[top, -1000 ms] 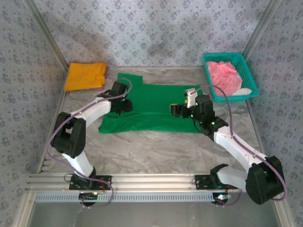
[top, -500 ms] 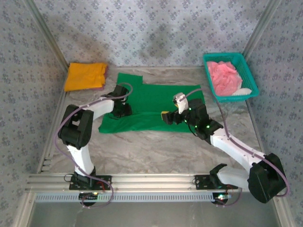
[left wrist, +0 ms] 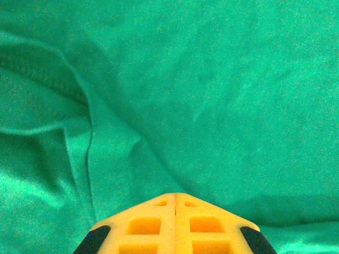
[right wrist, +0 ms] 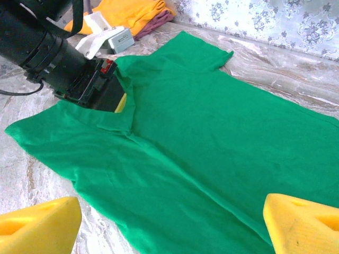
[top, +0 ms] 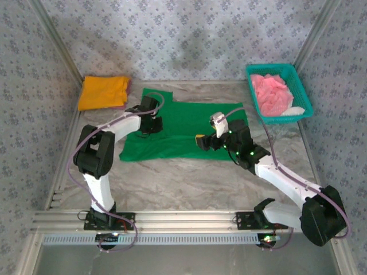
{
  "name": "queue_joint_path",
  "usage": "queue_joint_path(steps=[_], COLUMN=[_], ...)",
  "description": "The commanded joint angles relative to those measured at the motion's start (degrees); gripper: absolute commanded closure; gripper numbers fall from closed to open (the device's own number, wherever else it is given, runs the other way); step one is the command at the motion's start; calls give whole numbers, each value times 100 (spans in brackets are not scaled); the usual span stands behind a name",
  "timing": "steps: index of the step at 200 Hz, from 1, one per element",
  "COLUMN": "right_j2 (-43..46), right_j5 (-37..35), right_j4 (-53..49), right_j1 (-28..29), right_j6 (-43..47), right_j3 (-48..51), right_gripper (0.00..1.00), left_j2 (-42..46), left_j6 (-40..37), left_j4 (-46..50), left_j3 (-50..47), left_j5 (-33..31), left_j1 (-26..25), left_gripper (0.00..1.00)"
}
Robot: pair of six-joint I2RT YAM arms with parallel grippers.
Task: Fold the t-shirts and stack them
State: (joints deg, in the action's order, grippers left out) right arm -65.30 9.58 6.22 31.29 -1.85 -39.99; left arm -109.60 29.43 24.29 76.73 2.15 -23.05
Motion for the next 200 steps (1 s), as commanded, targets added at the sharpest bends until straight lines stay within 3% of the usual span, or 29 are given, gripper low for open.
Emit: queue_joint_path(steps=[1,7,13,17,31,45,92,127,200], right_j2=[52,65,77,78,111,114,10,-97,-65], right_j5=[-114,-122,-135,-147,-175,-174,189,187,85], right_j4=[-40,-59,-80,-94,-100,-64,134,45,-13], right_j1=[48,52,52,45,49,52,88,236,334], right_j6=[88,89,97,101,114,125,168,281,308], right_j3=[-26,-31,-43,-44,-27,0,37,-62,-75], right_gripper=[9,8,9,8,8,8,8,8,7], left_j2=[-34,40,113,162,327,442,421,197,114], left_j6=[-63,-29,19,42,94,171,343,282,207], left_j4=[270,219,191,182,131,72,-236,-349,-315], left_j3=[205,115,23,-39,-303,-538,-984,-866,-679], left_j5=[-116,-143,-187,-216,-257,-239,-53,39,35], left_j1=[-42,-42,-42,-35,-16,10,142,135,99], left_gripper=[100,97,80,75,73,64,62,64,95])
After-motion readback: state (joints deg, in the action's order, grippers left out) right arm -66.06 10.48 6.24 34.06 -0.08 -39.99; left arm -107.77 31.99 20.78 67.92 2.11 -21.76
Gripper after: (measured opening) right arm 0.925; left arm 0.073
